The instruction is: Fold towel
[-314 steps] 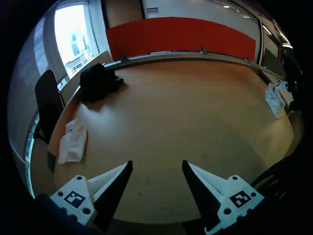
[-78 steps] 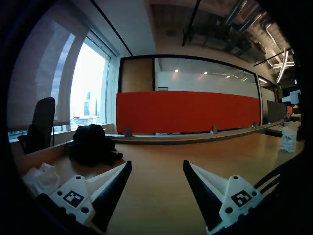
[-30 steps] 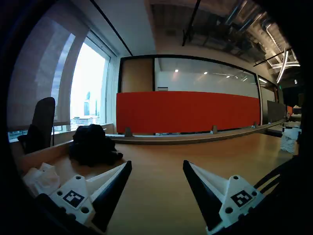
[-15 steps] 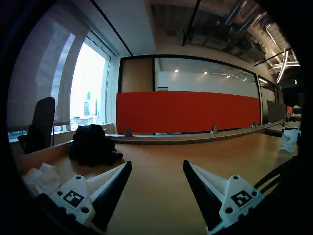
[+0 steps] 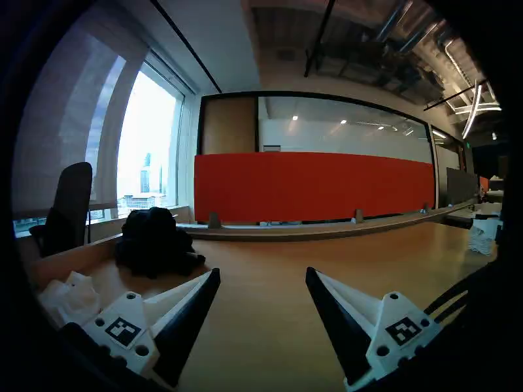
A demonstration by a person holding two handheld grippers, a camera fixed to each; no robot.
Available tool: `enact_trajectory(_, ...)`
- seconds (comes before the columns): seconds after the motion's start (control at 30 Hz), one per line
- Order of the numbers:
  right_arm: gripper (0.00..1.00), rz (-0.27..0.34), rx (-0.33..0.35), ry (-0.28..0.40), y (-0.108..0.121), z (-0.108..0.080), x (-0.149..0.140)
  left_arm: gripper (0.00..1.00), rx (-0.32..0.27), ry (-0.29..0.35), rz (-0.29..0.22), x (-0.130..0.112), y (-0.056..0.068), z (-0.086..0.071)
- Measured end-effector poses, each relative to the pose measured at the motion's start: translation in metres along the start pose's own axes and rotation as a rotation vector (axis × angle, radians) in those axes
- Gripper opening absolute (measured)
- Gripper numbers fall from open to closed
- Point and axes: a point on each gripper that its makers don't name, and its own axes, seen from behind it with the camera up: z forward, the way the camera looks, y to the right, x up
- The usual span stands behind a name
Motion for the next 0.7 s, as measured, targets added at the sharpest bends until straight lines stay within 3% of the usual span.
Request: enact_trajectory(0.7, 1.00, 0.001, -0.005, -0.001, 0.0004, -0.0007, 0.0001, 0.97, 0.000, 0.000, 0.000, 0.0002, 0.0003, -0.0001)
